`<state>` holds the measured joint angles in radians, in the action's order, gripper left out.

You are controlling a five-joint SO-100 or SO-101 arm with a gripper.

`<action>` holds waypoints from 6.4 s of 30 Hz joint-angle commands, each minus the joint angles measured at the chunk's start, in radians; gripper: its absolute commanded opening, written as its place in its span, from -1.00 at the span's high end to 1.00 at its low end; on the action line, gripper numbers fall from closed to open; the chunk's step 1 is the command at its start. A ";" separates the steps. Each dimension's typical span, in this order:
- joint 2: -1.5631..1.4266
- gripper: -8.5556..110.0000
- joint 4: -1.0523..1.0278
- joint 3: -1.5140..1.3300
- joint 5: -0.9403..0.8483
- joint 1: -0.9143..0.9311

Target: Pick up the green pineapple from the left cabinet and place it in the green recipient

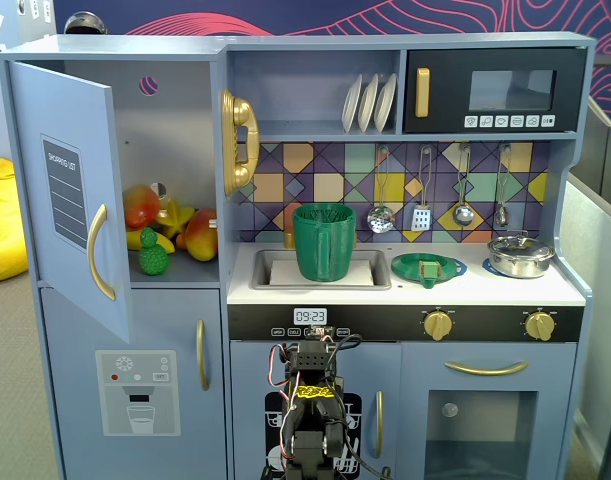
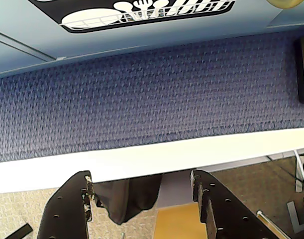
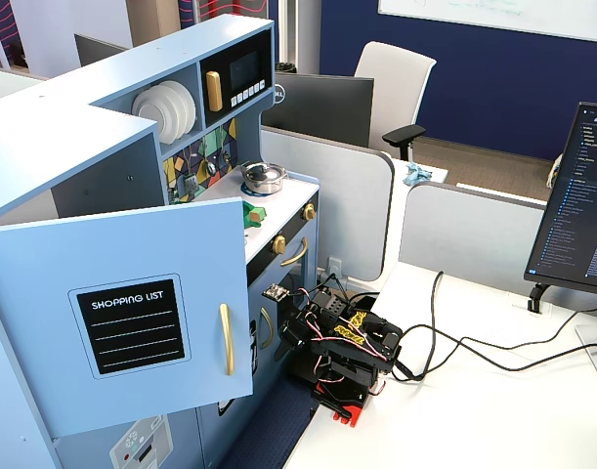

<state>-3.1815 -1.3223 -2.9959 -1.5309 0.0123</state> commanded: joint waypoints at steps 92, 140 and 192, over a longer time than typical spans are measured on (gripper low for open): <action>1.450 0.17 1.701 1.161 -0.262 -0.719; 0.968 0.86 1.528 0.951 -0.641 -0.802; 1.482 0.16 1.193 1.759 -0.106 0.021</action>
<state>-1.7150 -0.1641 -1.3514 -1.6398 0.0383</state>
